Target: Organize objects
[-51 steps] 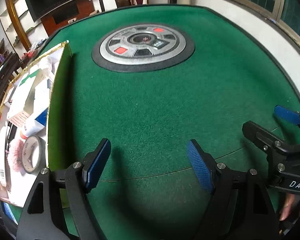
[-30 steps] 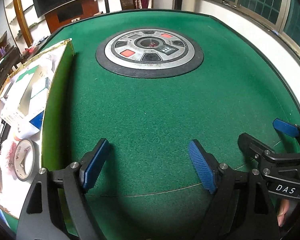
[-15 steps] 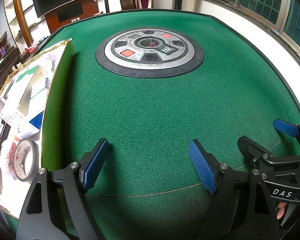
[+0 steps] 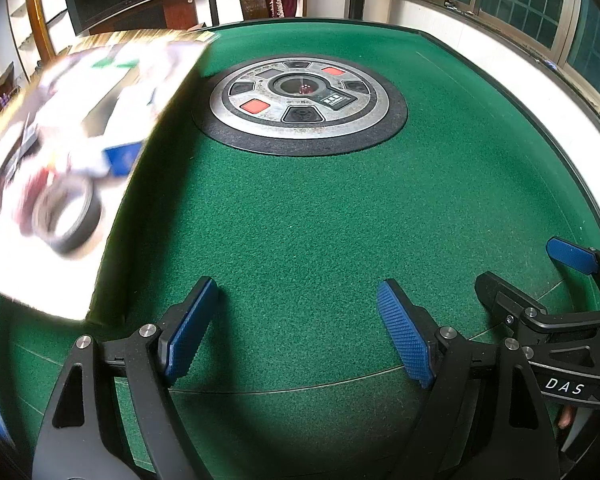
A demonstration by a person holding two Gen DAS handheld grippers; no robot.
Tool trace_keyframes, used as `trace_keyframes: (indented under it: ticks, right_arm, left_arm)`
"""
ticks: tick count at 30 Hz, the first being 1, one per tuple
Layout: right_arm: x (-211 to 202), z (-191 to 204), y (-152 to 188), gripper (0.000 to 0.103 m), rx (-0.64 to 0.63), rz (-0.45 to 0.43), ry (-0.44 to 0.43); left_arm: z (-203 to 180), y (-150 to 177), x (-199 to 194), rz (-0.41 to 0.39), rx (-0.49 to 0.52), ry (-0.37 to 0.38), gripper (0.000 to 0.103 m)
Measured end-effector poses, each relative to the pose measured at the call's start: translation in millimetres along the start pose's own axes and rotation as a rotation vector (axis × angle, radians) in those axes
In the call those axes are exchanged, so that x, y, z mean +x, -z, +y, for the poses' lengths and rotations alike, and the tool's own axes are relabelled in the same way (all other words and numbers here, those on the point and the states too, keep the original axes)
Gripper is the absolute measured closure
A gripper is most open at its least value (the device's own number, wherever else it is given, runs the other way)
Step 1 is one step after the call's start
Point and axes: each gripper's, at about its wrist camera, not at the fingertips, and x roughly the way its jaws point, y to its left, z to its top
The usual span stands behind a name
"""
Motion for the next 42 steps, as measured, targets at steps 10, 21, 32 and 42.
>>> trace_keyframes:
  ticks: [10, 21, 32, 42]
  right_arm:
    - [-0.5, -0.4, 0.2, 0.000, 0.002, 0.000, -0.001]
    - [-0.9, -0.9, 0.1, 0.000, 0.002, -0.001, -0.001]
    - [-1.3, -1.1, 0.2, 0.000, 0.002, 0.000, 0.000]
    - [-2.1, -1.7, 0.7, 0.000, 0.002, 0.000, 0.000]
  left_arm:
    - [-1.5, -0.3, -0.9, 0.001, 0.000, 0.000, 0.020]
    - [-3.6, -0.3, -2.3, 0.001, 0.000, 0.000, 0.020]
    - [-4.5, -0.3, -2.9, 0.002, 0.000, 0.000, 0.020]
    - [-5.8, 1.3, -2.9, 0.002, -0.001, 0.000, 0.019]
